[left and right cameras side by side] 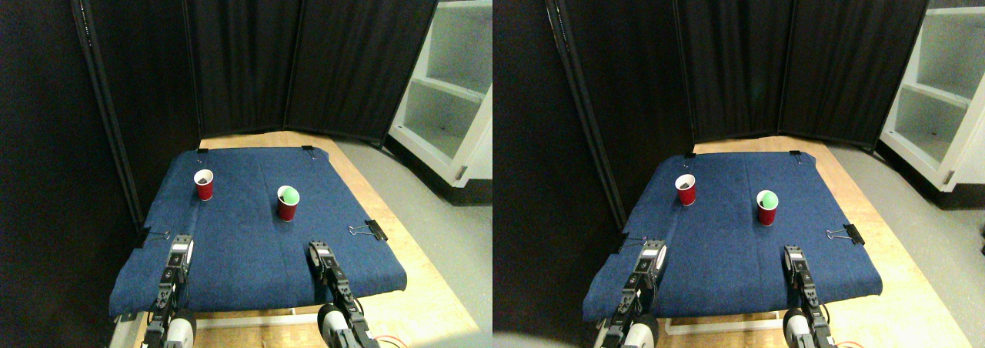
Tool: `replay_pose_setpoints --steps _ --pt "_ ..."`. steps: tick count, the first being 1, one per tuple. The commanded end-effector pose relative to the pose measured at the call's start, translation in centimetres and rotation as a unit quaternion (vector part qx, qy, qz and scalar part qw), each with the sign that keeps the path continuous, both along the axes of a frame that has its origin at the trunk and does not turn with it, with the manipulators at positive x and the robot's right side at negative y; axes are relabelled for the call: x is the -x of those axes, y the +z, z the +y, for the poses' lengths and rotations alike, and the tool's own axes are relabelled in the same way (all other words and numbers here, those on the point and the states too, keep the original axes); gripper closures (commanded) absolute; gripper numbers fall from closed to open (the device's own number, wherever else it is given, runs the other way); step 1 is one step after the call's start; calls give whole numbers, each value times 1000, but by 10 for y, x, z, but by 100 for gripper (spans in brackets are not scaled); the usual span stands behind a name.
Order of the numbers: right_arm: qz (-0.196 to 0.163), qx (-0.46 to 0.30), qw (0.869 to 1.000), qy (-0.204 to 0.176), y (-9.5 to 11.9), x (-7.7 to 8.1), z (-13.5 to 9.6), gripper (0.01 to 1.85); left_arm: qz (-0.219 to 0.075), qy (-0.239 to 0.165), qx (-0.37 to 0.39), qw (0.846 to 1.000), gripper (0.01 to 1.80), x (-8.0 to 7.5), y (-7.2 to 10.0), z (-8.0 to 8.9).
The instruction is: Pour (bimanual)
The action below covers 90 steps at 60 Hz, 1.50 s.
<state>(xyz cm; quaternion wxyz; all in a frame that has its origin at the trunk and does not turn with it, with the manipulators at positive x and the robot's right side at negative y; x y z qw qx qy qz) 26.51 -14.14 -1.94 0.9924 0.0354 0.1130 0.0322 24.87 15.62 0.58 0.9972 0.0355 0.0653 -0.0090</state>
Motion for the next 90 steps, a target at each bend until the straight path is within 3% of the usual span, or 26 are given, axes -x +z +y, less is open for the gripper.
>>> replay_pose_setpoints --steps 1,20,21,24,28,31,36,51,66,73,77,83,90 --pt "-13 4 1000 1 4 -1 0 107 -12 -7 1 1000 148 -1 3 -3" --pt "-22 1 1000 6 5 0 1 108 -1 -16 9 1000 148 -3 3 -9" --pt "-23 1 1000 6 5 0 1 108 -1 -15 7 1000 143 -3 4 -9" --pt "-34 -12 999 7 4 0 0 110 -4 -14 15 1000 103 -2 4 -8" --pt "-47 -28 999 6 4 0 -1 111 -9 -12 25 1000 86 -2 5 -6" --pt "-62 -49 997 12 5 0 -2 114 -17 -14 28 999 86 -2 6 -5" --pt "-75 -77 994 8 11 -1 -4 117 -28 -27 29 999 102 -3 11 -3" --pt "-99 -138 985 32 38 -7 -4 115 -35 -28 88 995 101 -9 31 -5" --pt "-81 -202 975 42 52 -20 2 109 -39 -39 131 990 101 -25 46 -8" --pt "-60 -238 969 29 51 -30 5 107 -44 -33 149 987 97 -37 48 -11" --pt "-43 -288 957 0 48 -33 7 105 -40 -9 184 982 92 -42 48 -13" --pt "-43 -325 945 -5 42 -39 6 106 -41 28 237 970 86 -50 46 -14" --pt "-24 -387 921 -39 34 -45 8 107 -58 69 303 949 97 -63 40 -15"
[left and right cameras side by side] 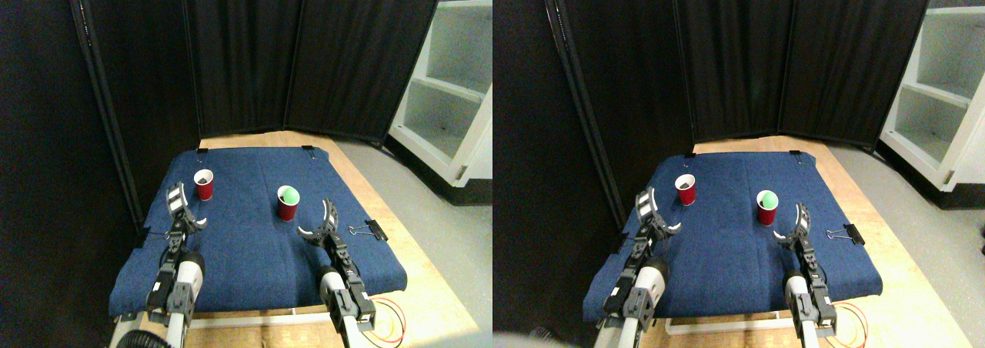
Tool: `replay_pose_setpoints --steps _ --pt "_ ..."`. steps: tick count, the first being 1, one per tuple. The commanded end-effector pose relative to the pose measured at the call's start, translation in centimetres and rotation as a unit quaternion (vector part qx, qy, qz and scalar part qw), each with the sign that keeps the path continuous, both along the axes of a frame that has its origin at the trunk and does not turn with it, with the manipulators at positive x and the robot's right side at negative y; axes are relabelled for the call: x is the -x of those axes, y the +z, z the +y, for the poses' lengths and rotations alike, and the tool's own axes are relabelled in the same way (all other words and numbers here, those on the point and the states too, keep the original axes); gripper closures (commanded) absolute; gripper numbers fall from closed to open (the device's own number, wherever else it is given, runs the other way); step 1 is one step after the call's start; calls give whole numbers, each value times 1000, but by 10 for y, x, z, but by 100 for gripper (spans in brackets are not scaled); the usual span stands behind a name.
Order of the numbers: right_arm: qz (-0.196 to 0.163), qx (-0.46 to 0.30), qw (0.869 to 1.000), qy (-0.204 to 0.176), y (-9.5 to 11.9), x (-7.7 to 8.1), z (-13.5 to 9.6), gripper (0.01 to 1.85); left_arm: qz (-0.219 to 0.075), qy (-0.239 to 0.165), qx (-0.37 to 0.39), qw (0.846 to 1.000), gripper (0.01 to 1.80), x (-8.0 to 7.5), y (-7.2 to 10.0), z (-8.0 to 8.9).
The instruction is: Pour (bimanual)
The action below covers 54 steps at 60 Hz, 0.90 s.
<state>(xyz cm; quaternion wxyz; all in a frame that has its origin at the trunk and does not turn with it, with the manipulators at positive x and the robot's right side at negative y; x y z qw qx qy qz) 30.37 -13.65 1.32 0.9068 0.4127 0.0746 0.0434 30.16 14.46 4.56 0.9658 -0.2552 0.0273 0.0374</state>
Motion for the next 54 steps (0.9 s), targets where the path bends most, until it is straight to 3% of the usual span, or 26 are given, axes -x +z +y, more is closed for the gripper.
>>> replay_pose_setpoints --steps 1,6,19,40,49,54 --pt "-1 -11 1000 -12 1 -7 3 107 -23 14 22 999 97 -11 -1 -3" --pt "9 -38 999 -13 -1 -11 4 106 -27 28 42 998 101 -19 -4 -4" --pt "38 -121 992 -24 -4 -19 10 108 -27 56 86 994 86 -40 -12 -6" --pt "81 -160 984 -14 -5 -23 20 94 -11 94 160 983 77 -68 -18 -3" --pt "96 -173 980 -17 -9 -26 21 89 -15 111 177 978 86 -73 -25 0" --pt "101 -177 979 -19 -10 -28 23 85 -16 121 202 972 76 -77 -30 3"
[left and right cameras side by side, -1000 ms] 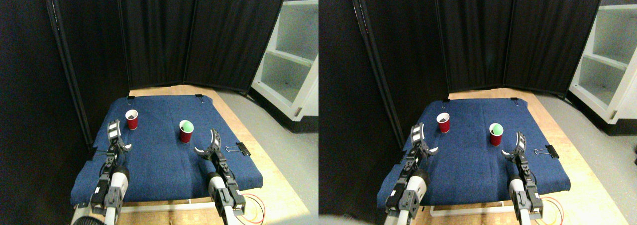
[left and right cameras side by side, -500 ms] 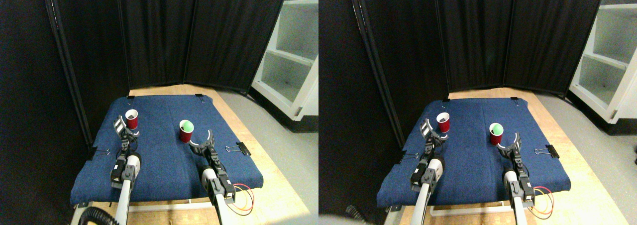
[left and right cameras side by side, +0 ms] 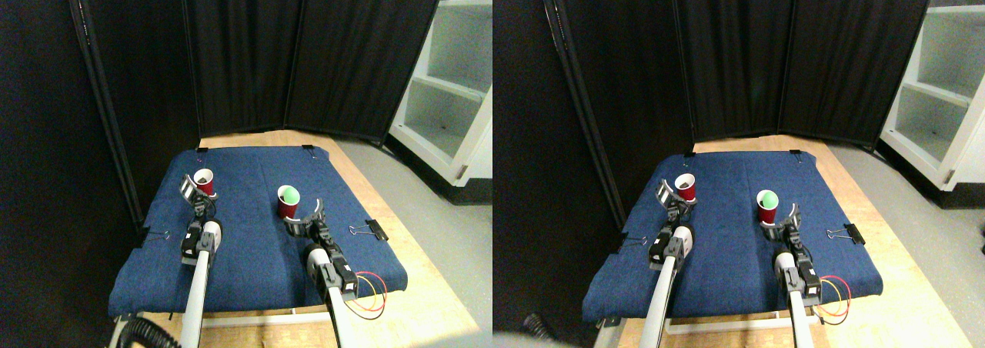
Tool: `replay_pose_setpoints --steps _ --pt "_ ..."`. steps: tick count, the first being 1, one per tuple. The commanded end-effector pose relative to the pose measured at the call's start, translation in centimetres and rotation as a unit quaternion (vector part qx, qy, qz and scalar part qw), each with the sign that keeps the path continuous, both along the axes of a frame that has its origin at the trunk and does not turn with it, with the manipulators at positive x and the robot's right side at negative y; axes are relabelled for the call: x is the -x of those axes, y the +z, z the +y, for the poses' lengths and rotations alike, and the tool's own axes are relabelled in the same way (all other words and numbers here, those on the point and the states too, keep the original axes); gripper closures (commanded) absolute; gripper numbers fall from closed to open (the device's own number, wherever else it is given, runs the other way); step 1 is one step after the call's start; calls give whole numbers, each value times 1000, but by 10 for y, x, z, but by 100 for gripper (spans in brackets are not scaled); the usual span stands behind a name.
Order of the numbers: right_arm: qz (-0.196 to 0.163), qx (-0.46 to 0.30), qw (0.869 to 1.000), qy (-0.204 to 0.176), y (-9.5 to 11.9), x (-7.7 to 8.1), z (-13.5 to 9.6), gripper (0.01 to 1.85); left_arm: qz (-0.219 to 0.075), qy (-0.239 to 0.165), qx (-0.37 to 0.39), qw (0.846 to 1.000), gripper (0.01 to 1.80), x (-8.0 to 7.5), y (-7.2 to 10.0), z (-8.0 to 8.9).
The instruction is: Pour (bimanual)
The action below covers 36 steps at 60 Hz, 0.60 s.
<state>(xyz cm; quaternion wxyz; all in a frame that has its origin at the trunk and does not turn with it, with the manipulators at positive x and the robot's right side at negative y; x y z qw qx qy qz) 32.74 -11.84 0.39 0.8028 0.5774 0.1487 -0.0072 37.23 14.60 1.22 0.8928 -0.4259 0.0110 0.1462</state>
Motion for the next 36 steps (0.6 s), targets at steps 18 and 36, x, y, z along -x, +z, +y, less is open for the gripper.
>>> replay_pose_setpoints --steps 18,36 --pt "13 -29 999 3 -1 -11 6 86 -20 29 42 998 63 -17 -13 11" --pt "21 -59 998 -7 -4 -15 10 92 -10 36 68 997 57 -28 -19 12"
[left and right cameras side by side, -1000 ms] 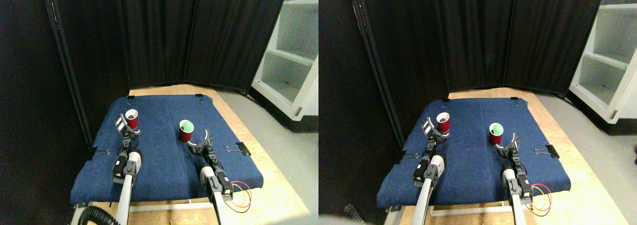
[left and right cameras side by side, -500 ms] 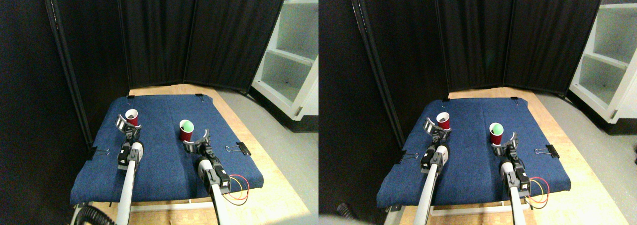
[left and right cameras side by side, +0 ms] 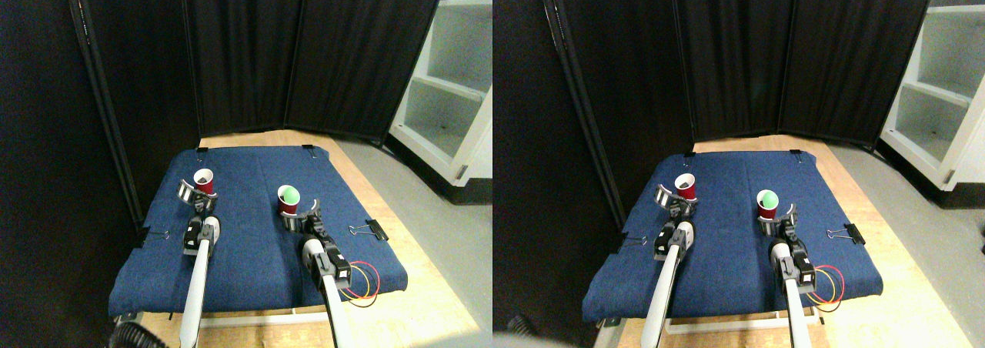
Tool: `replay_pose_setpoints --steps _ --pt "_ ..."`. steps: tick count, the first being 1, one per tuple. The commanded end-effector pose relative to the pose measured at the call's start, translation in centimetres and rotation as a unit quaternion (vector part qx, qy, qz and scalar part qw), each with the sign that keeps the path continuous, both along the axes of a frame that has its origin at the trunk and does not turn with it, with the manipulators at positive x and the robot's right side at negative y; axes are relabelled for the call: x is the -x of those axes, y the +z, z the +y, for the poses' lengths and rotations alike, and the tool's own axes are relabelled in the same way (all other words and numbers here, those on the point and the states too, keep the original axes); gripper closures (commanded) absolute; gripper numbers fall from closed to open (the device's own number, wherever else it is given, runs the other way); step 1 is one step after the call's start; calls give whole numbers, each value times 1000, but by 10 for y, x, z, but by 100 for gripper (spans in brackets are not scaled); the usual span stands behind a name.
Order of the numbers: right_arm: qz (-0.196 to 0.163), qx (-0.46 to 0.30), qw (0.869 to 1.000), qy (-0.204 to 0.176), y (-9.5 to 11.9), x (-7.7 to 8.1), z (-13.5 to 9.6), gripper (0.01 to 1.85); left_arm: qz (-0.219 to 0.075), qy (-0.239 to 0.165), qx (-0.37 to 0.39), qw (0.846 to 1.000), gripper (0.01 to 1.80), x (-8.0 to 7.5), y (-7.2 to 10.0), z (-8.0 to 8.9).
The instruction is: Pour (bimanual)
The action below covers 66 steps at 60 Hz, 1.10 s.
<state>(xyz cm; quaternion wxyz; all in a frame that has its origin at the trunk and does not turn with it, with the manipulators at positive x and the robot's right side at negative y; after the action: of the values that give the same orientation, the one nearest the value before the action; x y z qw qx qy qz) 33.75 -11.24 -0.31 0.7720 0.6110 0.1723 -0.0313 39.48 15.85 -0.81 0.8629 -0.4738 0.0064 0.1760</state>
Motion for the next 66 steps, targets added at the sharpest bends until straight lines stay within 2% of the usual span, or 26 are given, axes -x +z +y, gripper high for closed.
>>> replay_pose_setpoints --steps 1,6,9,13,28,42,58,66 --pt "-16 -19 1000 1 3 -5 4 93 -12 3 14 1000 57 -6 1 -1" --pt "-14 -33 999 -6 5 -5 4 95 -13 6 30 999 64 -9 2 -2" --pt "-17 -32 999 3 5 -5 3 93 -16 9 43 999 65 -12 3 -3" --pt "-18 -36 999 0 5 -5 3 90 -18 10 47 999 65 -15 3 -3" --pt "-17 -57 998 4 5 -6 3 98 -13 9 43 999 66 -19 1 -8" --pt "-16 -63 998 18 6 -9 10 95 -12 15 60 998 68 -21 -8 -12" --pt "-6 -84 996 10 5 -10 15 94 -11 18 89 996 63 -23 -20 -10" --pt "-7 -88 996 8 3 -10 15 90 -18 18 134 991 67 -23 -26 -11"
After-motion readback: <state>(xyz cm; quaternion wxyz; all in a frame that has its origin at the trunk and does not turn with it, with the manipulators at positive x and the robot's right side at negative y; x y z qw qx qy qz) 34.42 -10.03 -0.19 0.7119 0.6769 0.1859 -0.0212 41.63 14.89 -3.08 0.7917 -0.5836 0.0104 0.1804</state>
